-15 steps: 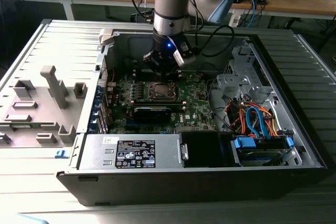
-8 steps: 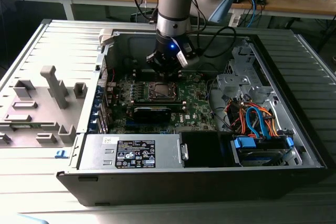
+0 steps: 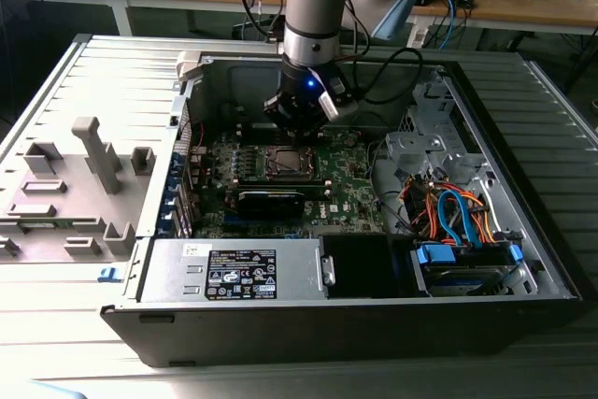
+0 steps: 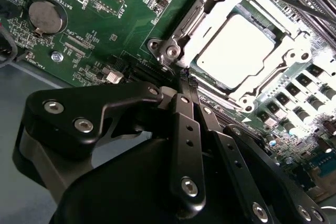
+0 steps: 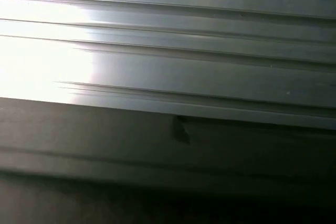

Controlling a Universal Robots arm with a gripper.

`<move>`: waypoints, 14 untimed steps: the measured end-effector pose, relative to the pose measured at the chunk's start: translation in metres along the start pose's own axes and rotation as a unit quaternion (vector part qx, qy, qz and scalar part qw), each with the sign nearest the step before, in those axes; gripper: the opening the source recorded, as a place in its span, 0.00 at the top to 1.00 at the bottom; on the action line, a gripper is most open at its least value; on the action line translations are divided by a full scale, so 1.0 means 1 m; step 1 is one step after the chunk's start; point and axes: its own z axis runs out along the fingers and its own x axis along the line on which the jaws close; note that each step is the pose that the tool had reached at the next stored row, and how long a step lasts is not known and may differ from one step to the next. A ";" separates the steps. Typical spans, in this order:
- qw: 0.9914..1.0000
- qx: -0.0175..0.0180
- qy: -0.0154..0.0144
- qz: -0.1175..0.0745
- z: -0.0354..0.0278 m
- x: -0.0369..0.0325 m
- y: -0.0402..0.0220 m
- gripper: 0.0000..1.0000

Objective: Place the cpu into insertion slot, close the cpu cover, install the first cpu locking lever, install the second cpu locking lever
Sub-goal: 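Install the first cpu locking lever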

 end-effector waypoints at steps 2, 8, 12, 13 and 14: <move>1.000 0.000 0.000 0.000 -0.0005 -0.0002 0.0016 0.89; 1.000 0.000 0.000 0.000 -0.0045 0.0003 -0.0019 0.89; 1.000 0.000 0.000 0.000 -0.0044 0.0017 -0.0157 0.89; 1.000 0.000 0.000 0.000 -0.0044 0.0023 -0.0221 0.89; 1.000 0.000 0.000 0.000 -0.0044 0.0028 -0.0266 0.89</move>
